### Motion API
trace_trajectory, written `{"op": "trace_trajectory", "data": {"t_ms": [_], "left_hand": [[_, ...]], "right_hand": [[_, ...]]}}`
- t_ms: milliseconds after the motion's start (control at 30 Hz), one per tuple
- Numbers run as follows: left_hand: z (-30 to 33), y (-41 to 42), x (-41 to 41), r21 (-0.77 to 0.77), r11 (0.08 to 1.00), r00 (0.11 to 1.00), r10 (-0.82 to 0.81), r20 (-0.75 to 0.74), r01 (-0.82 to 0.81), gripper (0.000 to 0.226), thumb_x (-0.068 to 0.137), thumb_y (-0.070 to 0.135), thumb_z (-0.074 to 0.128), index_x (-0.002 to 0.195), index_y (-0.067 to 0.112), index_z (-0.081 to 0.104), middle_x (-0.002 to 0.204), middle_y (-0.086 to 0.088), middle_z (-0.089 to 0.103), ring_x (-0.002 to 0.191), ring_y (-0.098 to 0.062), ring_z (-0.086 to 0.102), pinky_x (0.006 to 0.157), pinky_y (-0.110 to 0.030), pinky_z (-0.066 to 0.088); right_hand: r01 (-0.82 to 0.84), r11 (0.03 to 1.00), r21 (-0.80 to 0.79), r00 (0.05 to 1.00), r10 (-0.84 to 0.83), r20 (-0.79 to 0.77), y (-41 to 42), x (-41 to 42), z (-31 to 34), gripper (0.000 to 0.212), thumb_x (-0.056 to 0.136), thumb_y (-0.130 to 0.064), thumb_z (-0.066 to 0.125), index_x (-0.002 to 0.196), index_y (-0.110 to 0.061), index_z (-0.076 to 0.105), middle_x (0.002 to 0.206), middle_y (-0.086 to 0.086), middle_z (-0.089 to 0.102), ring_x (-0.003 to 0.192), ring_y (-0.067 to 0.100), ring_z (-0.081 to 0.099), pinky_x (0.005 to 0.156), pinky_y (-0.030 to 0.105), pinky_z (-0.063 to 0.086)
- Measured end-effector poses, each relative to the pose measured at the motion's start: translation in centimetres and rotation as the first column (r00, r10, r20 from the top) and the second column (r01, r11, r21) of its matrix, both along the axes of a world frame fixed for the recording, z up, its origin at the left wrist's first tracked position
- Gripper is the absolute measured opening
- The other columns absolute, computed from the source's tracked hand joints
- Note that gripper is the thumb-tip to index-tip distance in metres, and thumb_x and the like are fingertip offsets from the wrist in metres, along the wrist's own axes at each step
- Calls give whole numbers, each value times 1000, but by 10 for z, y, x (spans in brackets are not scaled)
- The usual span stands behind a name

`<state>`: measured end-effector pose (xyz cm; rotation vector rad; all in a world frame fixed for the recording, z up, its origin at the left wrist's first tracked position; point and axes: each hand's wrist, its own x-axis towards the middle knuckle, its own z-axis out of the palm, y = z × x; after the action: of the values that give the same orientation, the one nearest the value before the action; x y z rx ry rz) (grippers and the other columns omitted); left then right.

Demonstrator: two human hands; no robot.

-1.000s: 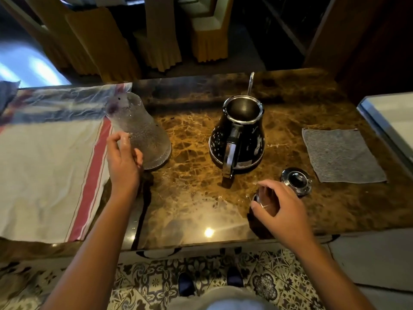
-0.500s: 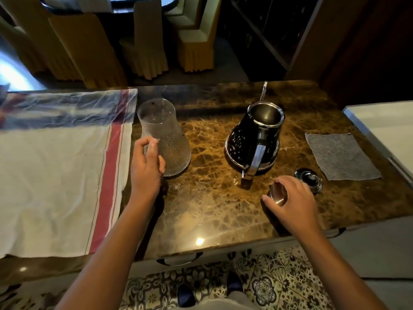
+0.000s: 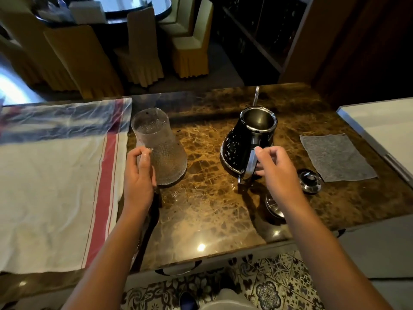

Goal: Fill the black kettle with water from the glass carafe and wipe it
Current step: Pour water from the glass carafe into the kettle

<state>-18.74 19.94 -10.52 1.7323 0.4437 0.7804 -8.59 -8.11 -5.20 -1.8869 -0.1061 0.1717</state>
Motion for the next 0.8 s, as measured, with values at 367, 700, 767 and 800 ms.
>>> {"op": "trace_trajectory", "data": {"t_ms": [367, 700, 767, 800], "left_hand": [[6, 6, -4, -295, 948, 993, -118, 15, 117, 37, 92, 67, 56, 107, 34, 61, 55, -5, 41, 44, -22, 38, 44, -29, 36], [3, -2, 1, -374, 924, 997, -69, 44, 80, 43, 108, 44, 47, 127, 5, 50, 57, -11, 23, 44, -19, 26, 47, -33, 25], [4, -4, 0, -391, 918, 998, -59, 31, 66, 40, 108, 44, 45, 131, 11, 51, 56, -8, 25, 46, -19, 26, 50, -38, 21], [3, -4, -1, -394, 918, 999, -45, 26, 52, 39, 109, 45, 44, 132, 15, 53, 57, -7, 27, 47, -20, 26, 53, -40, 20]], "right_hand": [[-46, 929, 368, 980, 114, -165, 17, 20, -17, 37, 109, -41, 46, 84, -16, 57, 66, 1, 57, 62, 17, 54, 63, 32, 49], [-128, 923, 362, 979, 176, -103, 12, 67, -22, 35, 84, -51, 57, 64, -23, 52, 50, -5, 41, 45, 13, 36, 44, 28, 28], [-172, 915, 365, 973, 217, -84, 14, 74, -24, 35, 87, -49, 56, 65, -21, 53, 50, -5, 41, 44, 13, 37, 44, 28, 29], [-191, 912, 364, 970, 231, -71, 16, 77, -24, 35, 88, -47, 56, 66, -20, 53, 50, -4, 42, 45, 13, 37, 44, 28, 29]]}}
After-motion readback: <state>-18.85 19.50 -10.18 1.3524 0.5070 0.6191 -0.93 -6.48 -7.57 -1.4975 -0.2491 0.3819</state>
